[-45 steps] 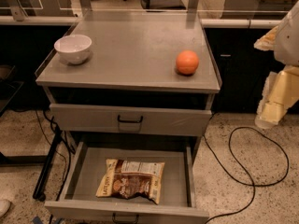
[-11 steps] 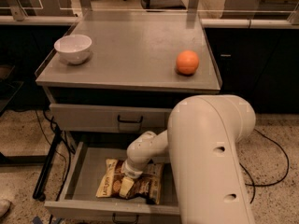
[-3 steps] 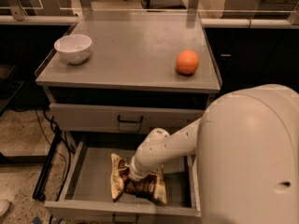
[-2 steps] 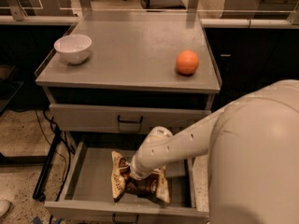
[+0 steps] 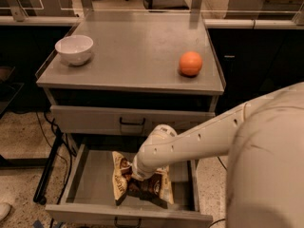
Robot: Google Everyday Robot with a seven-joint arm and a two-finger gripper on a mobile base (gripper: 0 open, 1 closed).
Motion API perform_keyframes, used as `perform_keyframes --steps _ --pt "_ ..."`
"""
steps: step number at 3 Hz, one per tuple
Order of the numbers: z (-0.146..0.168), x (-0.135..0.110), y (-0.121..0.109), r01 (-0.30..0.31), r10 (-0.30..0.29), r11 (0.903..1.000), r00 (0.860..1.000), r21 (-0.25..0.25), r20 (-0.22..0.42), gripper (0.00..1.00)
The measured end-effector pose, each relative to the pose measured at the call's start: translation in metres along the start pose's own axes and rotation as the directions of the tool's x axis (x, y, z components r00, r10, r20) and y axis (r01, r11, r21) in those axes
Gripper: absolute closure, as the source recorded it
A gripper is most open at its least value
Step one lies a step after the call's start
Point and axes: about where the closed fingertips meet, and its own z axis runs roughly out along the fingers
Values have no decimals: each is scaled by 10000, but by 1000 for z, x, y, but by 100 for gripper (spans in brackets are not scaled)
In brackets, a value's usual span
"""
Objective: Pick brown chip bag from middle drawer and place on counter
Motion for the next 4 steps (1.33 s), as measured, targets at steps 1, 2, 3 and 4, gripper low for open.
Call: perform_keyframes --steps 1,2,3,4 --pt "-55 -8 3 375 -372 9991 9992 177 -172 100" --pt "-100 -13 3 595 -586 9973 9980 424 -218 100" --pt "-107 -13 3 648 -637 9968 9977 475 -237 100" --pt "-127 -17 7 696 -687 9953 9975 674 -143 100"
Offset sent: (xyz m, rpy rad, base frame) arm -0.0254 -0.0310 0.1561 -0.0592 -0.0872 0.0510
